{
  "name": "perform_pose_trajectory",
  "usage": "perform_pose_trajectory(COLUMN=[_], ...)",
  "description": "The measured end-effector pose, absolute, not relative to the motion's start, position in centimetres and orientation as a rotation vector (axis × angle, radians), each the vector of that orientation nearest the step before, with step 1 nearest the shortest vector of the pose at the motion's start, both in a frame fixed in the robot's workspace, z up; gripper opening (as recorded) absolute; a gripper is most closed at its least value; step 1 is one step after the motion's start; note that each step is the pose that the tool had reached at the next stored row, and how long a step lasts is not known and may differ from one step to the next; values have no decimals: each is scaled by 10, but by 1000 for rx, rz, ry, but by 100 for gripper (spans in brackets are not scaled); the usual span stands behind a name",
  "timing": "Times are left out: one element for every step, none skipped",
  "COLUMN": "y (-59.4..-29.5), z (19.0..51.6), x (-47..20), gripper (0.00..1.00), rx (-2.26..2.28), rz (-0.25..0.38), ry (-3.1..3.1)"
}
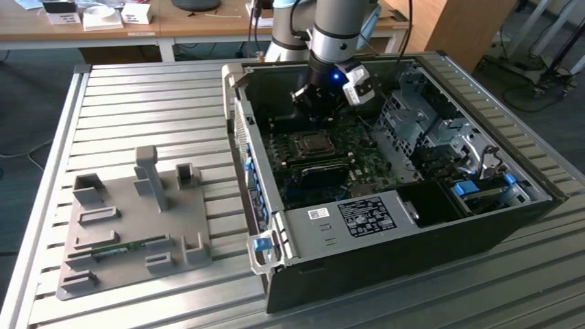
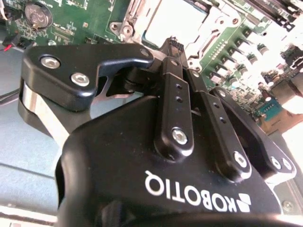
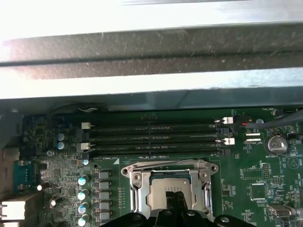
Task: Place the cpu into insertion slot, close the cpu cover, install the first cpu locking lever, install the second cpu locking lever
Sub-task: 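Install the second cpu locking lever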
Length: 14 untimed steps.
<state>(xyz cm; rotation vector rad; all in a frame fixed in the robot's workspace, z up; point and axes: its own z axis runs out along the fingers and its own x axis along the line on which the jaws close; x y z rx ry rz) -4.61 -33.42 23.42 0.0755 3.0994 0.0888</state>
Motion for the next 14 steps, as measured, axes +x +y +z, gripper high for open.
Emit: perform_pose_trajectory(y=[-334,-334,-334,-334,-334,-334,-334,-335,-335,-335,-335,-336,-336,-337], z=[235,235,235,235,235,235,235,235,235,235,235,235,235,235], x=[-46,-46,-46,-46,-46,-46,-46,-46,-46,-46,-46,-46,-46,-46], gripper=[11,11,11,11,11,11,11,11,11,11,11,11,11,11], rx=[75,76,76,75,76,76,75,75,75,75,75,75,75,75], rz=[89,89,89,89,89,89,89,89,89,89,89,89,89,89], ry=[3099,3099,3099,3099,3099,3099,3099,3099,3099,3099,3099,3099,3099,3099])
